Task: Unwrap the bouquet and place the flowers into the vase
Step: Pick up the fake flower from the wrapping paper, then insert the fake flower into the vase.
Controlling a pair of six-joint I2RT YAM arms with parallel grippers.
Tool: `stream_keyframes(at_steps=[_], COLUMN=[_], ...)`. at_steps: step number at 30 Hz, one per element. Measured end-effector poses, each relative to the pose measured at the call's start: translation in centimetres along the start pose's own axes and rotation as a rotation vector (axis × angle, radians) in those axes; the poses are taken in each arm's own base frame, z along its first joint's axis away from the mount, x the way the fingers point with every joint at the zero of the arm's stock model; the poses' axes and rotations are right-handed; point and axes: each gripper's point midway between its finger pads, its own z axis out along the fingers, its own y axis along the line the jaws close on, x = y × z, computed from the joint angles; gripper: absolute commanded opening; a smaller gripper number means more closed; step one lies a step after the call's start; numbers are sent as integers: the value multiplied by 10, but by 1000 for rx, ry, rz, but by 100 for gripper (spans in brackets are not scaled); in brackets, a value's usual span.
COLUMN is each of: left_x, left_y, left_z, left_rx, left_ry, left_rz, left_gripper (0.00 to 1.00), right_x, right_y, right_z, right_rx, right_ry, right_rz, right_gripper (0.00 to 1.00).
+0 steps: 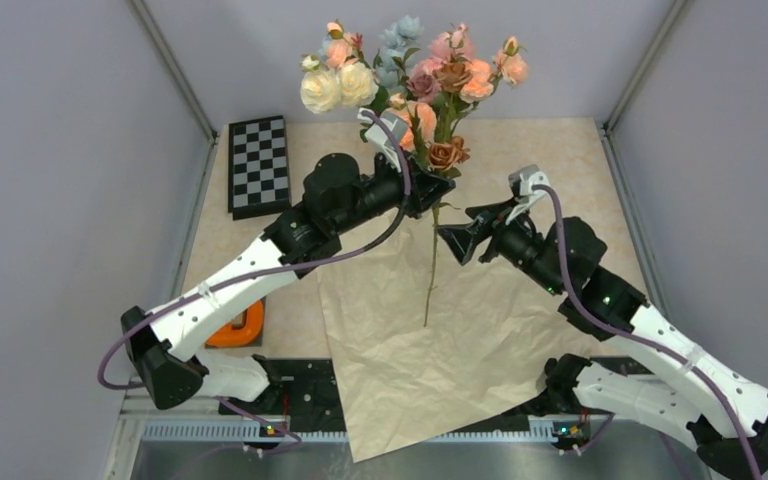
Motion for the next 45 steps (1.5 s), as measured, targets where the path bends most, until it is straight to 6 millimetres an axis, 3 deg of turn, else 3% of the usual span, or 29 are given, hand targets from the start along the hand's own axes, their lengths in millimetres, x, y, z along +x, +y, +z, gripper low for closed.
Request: stream_keyframes(at_steps=[10, 17, 21, 30, 45], left_x=[-12, -22, -21, -12, -4], left_y=[1, -32, -53, -67, -64], left_z=[-39, -74, -87, -94, -82], left_rx=[90, 268, 381, 481, 502], left_ry=[-13, -36, -34, 7, 38], left_rz=[12, 40, 53, 41, -3], left_gripper=[0, 0, 0, 0, 0], right_x=[-36, -57, -71, -81, -87], right_y=[13, 53, 68, 80, 96], right_z=[-17, -29, -28, -14, -12], right_rx=[-211, -452, -540, -632, -712], right_ry=[-35, -77, -117, -135, -161], right_rz=[49, 94, 126, 208, 232], right_gripper=[74, 69, 61, 55, 44])
